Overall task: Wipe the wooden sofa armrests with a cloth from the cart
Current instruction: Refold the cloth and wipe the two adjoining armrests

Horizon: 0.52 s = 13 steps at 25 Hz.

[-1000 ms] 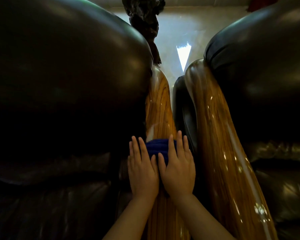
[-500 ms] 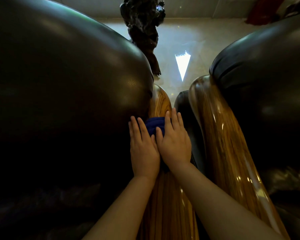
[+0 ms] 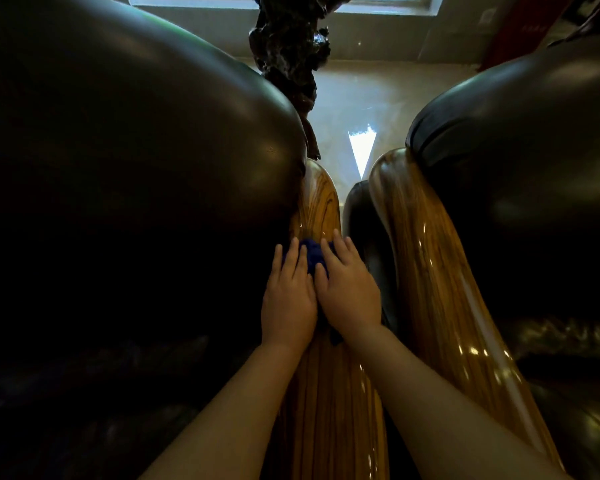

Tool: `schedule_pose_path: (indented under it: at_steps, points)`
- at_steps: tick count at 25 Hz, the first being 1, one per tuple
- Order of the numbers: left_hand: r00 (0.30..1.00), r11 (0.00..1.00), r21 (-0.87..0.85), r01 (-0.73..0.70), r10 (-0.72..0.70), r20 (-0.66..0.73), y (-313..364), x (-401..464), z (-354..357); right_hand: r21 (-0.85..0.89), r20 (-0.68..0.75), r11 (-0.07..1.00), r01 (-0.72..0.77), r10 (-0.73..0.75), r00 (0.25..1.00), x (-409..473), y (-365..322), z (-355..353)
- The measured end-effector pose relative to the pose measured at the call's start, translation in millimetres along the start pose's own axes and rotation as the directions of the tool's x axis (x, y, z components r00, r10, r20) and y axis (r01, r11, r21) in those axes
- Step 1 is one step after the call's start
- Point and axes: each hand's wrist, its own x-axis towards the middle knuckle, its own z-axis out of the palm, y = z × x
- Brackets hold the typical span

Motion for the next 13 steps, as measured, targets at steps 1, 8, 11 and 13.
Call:
schedule_pose_path:
  at_steps: [1, 8, 11, 13]
  points:
    - [0.998, 0.999, -0.030, 0.032, -0.030, 0.060, -2.1, -11.0, 2.0, -0.020, 0.011, 1.000, -0.002, 0.002, 1.000, -11.6, 0.1, 2.3]
    - [0.977, 1.000, -0.021, 0.005, -0.001, 0.212, 7.4, -105.9, -24.7, -0.001, 0.074, 0.998, -0.064, 0.064, 0.995, -115.0, -5.5, -18.1]
    - [0.962, 1.000, 0.008, -0.010, 0.008, 0.273, 8.4, -146.6, -34.7, 0.006, 0.143, 0.997, -0.083, 0.081, 0.986, -159.0, -7.6, -25.3]
    - [0.950, 1.000, 0.021, -0.018, 0.011, 0.312, 8.3, -168.7, -39.3, 0.004, 0.201, 0.996, -0.086, 0.083, 0.976, -176.5, -8.3, -30.4]
